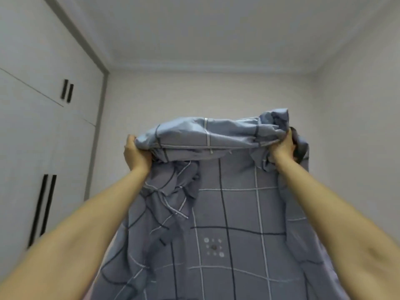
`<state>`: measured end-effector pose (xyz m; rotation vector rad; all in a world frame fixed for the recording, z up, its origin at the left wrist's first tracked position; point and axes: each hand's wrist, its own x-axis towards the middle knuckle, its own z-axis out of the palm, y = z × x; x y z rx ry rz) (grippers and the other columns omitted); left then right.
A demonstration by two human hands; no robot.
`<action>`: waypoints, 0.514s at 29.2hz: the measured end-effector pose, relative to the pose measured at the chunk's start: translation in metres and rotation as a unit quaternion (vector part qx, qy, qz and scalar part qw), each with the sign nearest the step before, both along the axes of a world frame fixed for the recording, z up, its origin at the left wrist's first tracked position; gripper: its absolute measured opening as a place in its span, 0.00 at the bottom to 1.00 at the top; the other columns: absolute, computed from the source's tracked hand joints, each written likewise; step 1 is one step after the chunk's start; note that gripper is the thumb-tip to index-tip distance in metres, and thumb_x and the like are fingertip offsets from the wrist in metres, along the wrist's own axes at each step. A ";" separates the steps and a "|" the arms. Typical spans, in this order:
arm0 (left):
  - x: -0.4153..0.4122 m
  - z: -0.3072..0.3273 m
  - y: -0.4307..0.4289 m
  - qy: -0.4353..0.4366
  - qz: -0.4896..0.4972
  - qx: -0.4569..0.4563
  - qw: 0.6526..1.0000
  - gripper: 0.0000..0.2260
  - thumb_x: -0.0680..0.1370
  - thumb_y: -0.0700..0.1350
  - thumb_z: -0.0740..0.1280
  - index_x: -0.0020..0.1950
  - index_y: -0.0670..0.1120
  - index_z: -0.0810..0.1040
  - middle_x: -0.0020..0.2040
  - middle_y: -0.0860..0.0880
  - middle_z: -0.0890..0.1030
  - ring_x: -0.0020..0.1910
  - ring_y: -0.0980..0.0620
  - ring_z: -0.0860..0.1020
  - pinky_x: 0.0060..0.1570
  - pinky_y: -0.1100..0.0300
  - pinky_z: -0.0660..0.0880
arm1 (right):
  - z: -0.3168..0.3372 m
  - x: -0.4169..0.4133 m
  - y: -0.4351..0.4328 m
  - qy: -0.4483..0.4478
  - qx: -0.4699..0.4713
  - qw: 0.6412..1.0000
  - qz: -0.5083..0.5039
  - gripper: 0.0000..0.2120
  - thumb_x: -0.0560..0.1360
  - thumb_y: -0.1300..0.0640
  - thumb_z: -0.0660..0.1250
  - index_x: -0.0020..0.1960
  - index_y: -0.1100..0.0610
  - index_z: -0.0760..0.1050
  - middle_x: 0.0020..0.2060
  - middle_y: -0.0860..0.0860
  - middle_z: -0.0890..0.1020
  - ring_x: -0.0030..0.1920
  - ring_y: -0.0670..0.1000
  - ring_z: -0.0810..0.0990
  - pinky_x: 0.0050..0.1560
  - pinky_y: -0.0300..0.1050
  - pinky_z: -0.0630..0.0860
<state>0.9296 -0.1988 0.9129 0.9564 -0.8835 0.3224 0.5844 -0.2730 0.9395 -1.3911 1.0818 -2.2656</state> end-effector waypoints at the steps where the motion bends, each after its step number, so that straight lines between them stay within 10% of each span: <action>1: 0.003 0.002 -0.006 -0.008 -0.014 -0.010 1.000 0.05 0.75 0.36 0.60 0.42 0.43 0.65 0.38 0.39 0.75 0.40 0.43 0.73 0.33 0.52 0.60 | 0.004 -0.006 -0.005 0.015 -0.032 0.999 0.015 0.12 0.76 0.55 0.63 0.51 0.41 0.64 0.53 0.51 0.74 0.57 0.54 0.72 0.61 0.53 0.67; 6: -0.001 -0.036 -0.009 -0.057 -0.035 0.052 0.996 0.05 0.74 0.34 0.59 0.42 0.42 0.66 0.32 0.50 0.68 0.34 0.51 0.65 0.29 0.56 0.59 | -0.026 -0.020 -0.018 -0.166 0.001 0.983 0.081 0.14 0.78 0.45 0.55 0.43 0.51 0.75 0.46 0.52 0.79 0.59 0.55 0.76 0.58 0.44 0.66; 10: 0.005 -0.085 -0.027 -0.067 -0.045 0.110 0.991 0.04 0.73 0.32 0.59 0.43 0.40 0.69 0.36 0.43 0.73 0.37 0.50 0.67 0.34 0.55 0.62 | -0.100 -0.023 -0.014 -0.119 0.132 0.984 0.031 0.28 0.74 0.33 0.52 0.60 0.51 0.73 0.64 0.55 0.73 0.63 0.57 0.71 0.59 0.46 0.64; 15: 0.008 -0.160 -0.037 -0.122 -0.049 0.197 0.972 0.04 0.72 0.31 0.59 0.41 0.39 0.70 0.36 0.41 0.74 0.36 0.49 0.68 0.33 0.55 0.62 | -0.196 -0.027 -0.009 0.097 0.226 0.964 -0.100 0.27 0.78 0.42 0.56 0.74 0.44 0.54 0.70 0.63 0.63 0.71 0.66 0.58 0.70 0.67 0.52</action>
